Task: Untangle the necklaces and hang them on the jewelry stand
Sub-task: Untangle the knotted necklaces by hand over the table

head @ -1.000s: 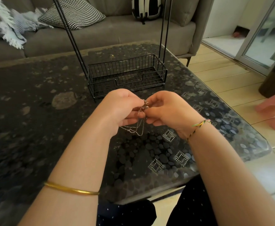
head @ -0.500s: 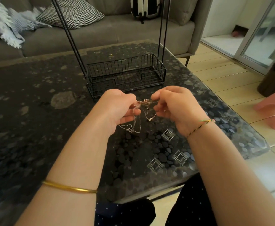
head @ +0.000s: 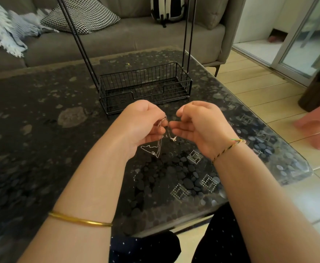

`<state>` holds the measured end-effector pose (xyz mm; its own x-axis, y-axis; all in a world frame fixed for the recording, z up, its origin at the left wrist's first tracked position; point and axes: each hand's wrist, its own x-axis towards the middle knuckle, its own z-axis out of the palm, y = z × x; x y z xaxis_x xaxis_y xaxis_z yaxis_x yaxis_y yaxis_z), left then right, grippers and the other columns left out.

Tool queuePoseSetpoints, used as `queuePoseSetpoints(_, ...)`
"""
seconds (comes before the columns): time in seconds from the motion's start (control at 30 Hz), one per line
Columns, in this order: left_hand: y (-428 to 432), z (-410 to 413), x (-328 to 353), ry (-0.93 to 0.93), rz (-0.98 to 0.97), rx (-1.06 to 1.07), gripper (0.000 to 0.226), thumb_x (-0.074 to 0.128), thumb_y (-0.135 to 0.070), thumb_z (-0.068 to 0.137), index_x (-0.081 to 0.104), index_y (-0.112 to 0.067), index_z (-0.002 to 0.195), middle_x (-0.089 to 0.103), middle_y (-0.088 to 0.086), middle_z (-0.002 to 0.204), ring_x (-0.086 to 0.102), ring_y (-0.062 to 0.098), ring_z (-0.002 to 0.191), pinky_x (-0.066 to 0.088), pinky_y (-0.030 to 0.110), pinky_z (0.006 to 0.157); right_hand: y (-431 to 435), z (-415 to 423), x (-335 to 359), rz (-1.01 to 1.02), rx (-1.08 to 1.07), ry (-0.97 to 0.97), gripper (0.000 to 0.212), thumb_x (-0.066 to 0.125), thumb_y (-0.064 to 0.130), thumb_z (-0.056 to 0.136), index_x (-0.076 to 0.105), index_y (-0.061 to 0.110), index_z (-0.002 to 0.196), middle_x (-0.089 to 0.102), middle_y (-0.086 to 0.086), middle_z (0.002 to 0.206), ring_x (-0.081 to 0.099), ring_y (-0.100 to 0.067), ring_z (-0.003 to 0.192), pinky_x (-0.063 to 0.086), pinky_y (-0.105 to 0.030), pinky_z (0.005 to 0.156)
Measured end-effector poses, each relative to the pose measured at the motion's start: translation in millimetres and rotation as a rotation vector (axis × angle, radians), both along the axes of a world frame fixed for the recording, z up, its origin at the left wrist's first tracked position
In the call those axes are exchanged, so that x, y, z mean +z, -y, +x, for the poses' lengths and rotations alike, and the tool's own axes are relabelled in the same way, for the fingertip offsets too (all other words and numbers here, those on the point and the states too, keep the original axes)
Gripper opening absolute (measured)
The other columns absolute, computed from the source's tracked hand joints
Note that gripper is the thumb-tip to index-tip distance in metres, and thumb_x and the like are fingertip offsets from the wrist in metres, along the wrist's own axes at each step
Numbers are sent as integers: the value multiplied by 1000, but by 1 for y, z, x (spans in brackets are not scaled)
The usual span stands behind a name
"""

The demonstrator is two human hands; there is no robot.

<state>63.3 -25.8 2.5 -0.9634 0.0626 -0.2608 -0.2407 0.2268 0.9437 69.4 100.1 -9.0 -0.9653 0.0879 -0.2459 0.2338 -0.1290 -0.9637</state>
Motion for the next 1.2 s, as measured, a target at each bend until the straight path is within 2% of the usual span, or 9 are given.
queuePoseSetpoints(0.13,0,1,1,-31,-22,-19,9,55,-10,90,63,-14,87,65,-2,69,56,7,53,55,25,63,1,0,-2,165,87,-23,11,49,2,83,58,6,78,59,-8,73,56,-15,57,44,-25,53)
queuePoseSetpoints(0.23,1,1,1,-37,-19,-18,9,56,-10,90,64,-14,88,66,-2,70,56,6,53,54,24,62,0,1,-3,257,151,-24,13,54,8,83,64,3,90,63,-5,75,57,-14,60,40,-24,52)
queuePoseSetpoints(0.37,2,0,1,-45,-8,-1,10,57,-9,89,65,-14,88,65,-4,65,55,6,52,51,20,54,0,3,-2,248,215,-19,7,56,10,84,63,12,84,64,2,71,61,-12,60,38,-22,52)
queuePoseSetpoints(0.5,2,-1,1,-52,-9,23,10,56,-8,88,65,-13,88,62,-6,61,53,5,50,50,20,53,1,3,-3,253,249,-34,4,62,11,83,62,15,82,63,3,69,61,-10,60,38,-19,51)
queuePoseSetpoints(0.73,2,-4,-2,-75,-61,33,10,56,-9,88,65,-13,88,59,-5,64,51,6,50,51,23,58,0,2,-5,309,197,-105,4,62,13,83,64,10,81,63,-2,72,57,-10,62,43,-22,54)
queuePoseSetpoints(0.93,3,-3,-5,-85,-131,-17,10,56,-10,91,66,-13,92,65,1,76,56,6,55,54,23,61,-2,1,-7,307,76,-159,7,62,8,86,61,10,79,59,-3,67,58,-4,52,44,-15,45)
queuePoseSetpoints(1.2,2,-2,-5,-139,-216,-54,11,58,-12,90,68,-18,89,66,-2,72,56,2,52,54,19,59,-3,0,-6,307,8,-170,9,59,7,87,62,11,80,61,-5,75,60,-9,57,46,-19,49)
